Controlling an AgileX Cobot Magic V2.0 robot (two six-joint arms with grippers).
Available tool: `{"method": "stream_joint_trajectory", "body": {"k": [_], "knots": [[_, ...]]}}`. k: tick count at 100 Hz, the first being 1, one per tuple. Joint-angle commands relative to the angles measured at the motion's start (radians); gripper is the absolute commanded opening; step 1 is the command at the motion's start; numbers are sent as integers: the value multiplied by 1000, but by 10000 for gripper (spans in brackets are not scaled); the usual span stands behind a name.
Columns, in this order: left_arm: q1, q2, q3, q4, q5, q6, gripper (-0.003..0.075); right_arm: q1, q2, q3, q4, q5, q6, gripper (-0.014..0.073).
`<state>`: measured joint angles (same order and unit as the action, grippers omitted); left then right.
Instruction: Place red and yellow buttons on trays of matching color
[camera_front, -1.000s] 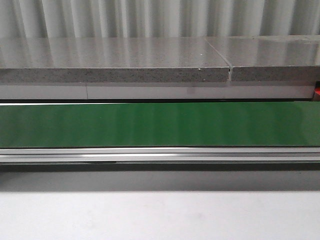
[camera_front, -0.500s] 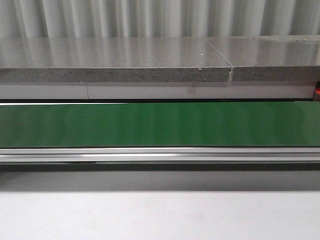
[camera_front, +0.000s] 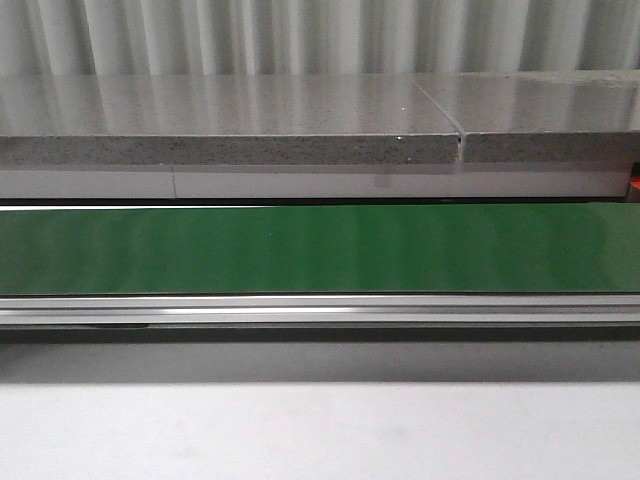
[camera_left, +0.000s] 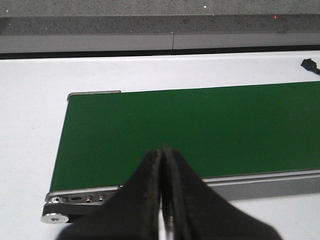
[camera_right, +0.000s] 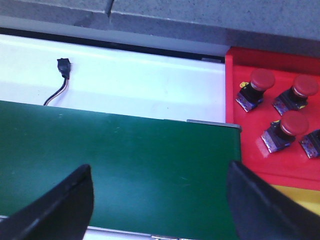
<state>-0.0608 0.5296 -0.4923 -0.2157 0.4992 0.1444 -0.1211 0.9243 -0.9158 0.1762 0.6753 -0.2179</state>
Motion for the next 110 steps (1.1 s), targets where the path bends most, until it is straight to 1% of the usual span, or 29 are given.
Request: {"method": "stream_joint_trajectory", "body": {"k": [1,13,22,43,55,83,110], "knots": [[0,1,-28,-16,-73,-4,-20,6,-85,27,3,-98,-16,549],[0,1,-28,-16,-73,-4,-20,6,-200,102,3,-114,-16,541],[0,1,-28,-16,-73,-4,-20,6,-274,151,3,-111,-16,492],[0,1,-28,-16,-73,-4,-20,6,-424,276,3,-108,-16,311],[0,1,-28,-16,-73,-4,-20,6,-493,337,3,-109,-16,191],[0,1,-28,-16,-73,-4,-20,6,-524,363,3,-124,-16,-74],[0,1,-28,-16,-73,-4,-20,6,-524,363,3,-137,-16,-68]]}}
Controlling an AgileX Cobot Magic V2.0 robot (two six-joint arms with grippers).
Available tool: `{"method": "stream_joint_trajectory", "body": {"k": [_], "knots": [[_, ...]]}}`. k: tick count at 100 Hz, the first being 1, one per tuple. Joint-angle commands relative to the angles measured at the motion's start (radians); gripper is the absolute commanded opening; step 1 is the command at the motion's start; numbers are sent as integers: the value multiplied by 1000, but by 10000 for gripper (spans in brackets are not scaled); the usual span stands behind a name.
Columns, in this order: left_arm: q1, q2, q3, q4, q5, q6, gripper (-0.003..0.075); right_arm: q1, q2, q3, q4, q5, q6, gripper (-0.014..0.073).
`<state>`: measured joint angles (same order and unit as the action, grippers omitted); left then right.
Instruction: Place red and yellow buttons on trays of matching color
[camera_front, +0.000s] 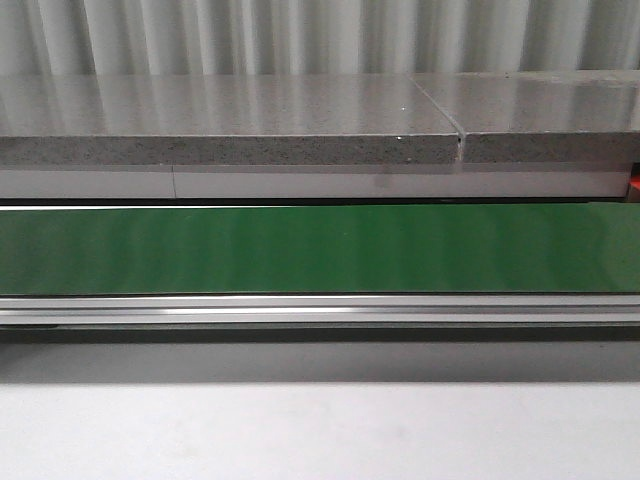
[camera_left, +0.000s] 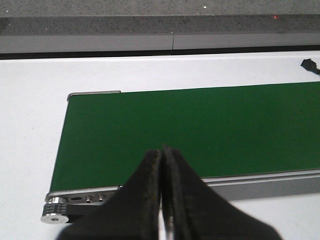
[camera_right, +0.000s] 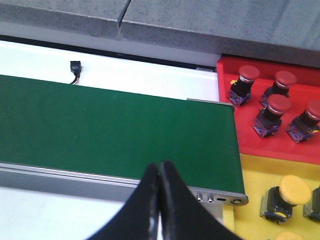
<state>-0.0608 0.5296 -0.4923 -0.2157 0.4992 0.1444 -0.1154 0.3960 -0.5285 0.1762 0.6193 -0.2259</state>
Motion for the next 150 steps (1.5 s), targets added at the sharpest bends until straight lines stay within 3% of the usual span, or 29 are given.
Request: {"method": "stream_joint_trajectory", "body": {"k": [1,43,59,74,98,125,150], "knots": [[0,1,-28,-16,-73,-4,-20,0,5,-25,3,-81,-9,-68],[0,1,-28,-16,-73,-4,-20,0,5,-25,3,-86,-9,-68],[0,1,-28,-16,-73,-4,-20,4,-1,12,3,-160,-3,-68],[0,1,-28,-16,-73,-4,-20,6,-74,91,-14,-248,29,-68],[0,1,-28,-16,-73,-4,-20,21,-255,247,-168,-331,202,-68],[0,1,-28,-16,-73,-4,-20,25,-422,413,-182,-409,206,-68],[0,1,-28,-16,-73,-4,-20,25,-422,520,-182,-528,238,-68]]}}
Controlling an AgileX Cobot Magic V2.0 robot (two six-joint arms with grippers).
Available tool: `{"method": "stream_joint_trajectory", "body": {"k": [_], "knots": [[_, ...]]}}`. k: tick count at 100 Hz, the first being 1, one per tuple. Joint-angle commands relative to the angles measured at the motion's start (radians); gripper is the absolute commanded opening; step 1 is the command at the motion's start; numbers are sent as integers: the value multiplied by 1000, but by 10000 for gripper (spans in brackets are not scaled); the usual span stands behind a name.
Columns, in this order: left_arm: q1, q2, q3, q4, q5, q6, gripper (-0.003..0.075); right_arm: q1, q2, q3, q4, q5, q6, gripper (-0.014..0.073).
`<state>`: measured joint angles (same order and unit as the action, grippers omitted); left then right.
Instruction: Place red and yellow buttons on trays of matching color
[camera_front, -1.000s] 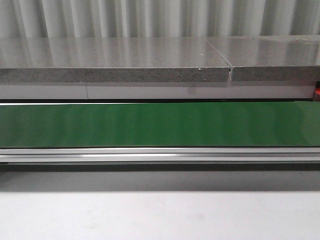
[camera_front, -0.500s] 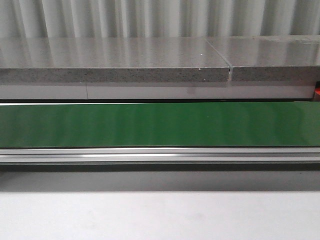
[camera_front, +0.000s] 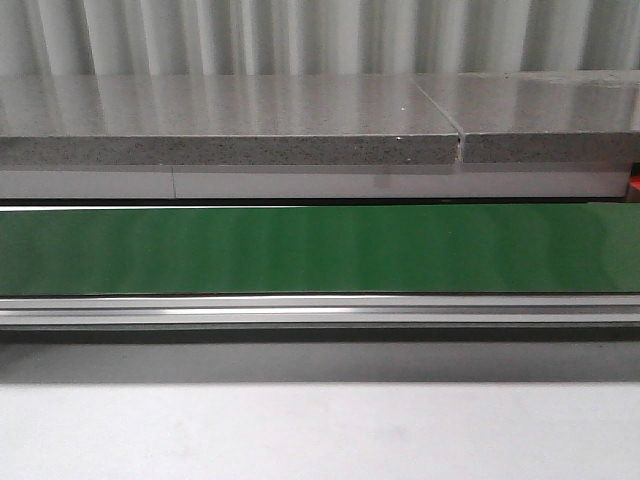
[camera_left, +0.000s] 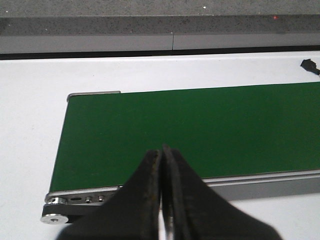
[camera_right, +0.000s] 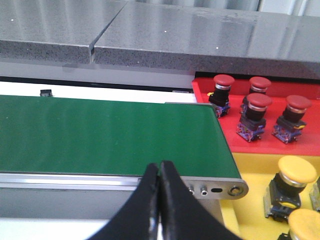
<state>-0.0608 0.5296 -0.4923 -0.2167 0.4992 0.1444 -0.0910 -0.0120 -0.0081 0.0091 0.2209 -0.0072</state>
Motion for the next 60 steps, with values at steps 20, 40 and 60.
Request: {"method": "stream_joint_trajectory", "body": {"k": [20,40,60], "knots": [[0,1,-28,-15,-73,-4,-20,1,-14,31,-20,-160,22,-68],[0,1,-28,-15,-73,-4,-20,1,-14,31,-24,-162,22,-68],[0,1,-28,-15,-73,-4,-20,1,-14,31,-24,-162,22,-68]]}}
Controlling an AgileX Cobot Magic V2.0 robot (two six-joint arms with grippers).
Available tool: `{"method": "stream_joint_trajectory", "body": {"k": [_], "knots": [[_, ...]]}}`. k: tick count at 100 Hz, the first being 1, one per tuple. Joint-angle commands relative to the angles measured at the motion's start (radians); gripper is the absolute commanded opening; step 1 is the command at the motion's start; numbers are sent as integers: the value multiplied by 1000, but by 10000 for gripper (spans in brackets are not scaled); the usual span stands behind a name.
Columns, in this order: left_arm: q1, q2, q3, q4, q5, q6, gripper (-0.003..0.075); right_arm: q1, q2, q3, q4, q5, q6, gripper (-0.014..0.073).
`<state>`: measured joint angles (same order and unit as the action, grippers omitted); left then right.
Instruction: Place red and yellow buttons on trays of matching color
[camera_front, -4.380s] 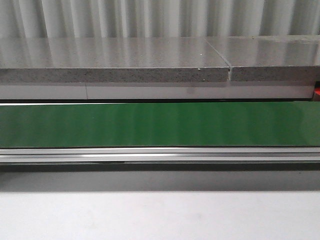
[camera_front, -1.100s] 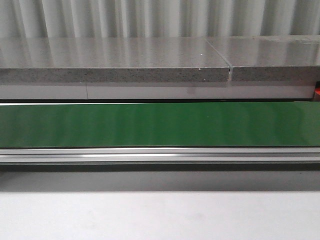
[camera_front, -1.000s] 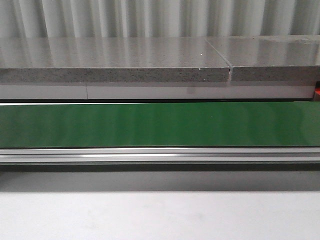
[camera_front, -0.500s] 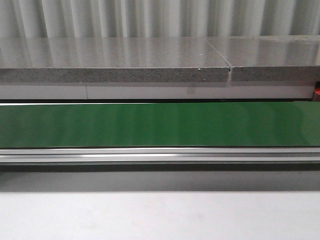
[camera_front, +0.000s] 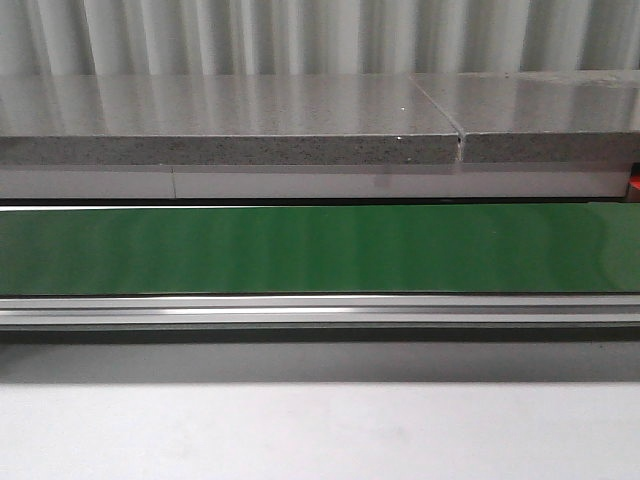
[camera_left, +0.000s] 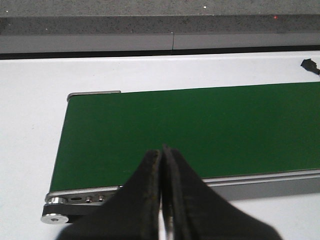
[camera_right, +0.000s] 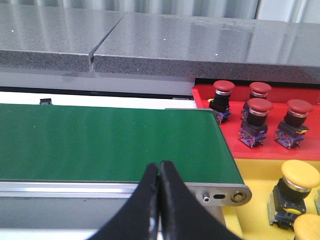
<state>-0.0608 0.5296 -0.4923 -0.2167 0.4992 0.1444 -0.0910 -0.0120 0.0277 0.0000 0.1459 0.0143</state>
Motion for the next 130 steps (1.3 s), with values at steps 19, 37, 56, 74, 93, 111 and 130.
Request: {"method": "stream_joint_trajectory", "body": {"k": [19,37,56,74,93,111,130], "knots": [[0,1,-28,-15,-73,-4,-20,1,-14,-5,-15,-87,0,-68],[0,1,-28,-15,-73,-4,-20,1,-14,-5,-15,-87,0,-68],[0,1,-28,-15,-73,-4,-20,1,-14,-5,-15,-87,0,-68],[-2,1,-28,-15,-73,-4,-20,1,-14,-5,-15,-87,0,-68],[-2,1,-28,-15,-73,-4,-20,1,-14,-5,-15,-87,0,-68],[-2,3,-28,-15,-79,-4,-20,1,-14,-5,-15,-87,0,-68],[-2,-4,-20,35,-158,-4,-20,1,-14,-5,-15,-87,0,-68]]}}
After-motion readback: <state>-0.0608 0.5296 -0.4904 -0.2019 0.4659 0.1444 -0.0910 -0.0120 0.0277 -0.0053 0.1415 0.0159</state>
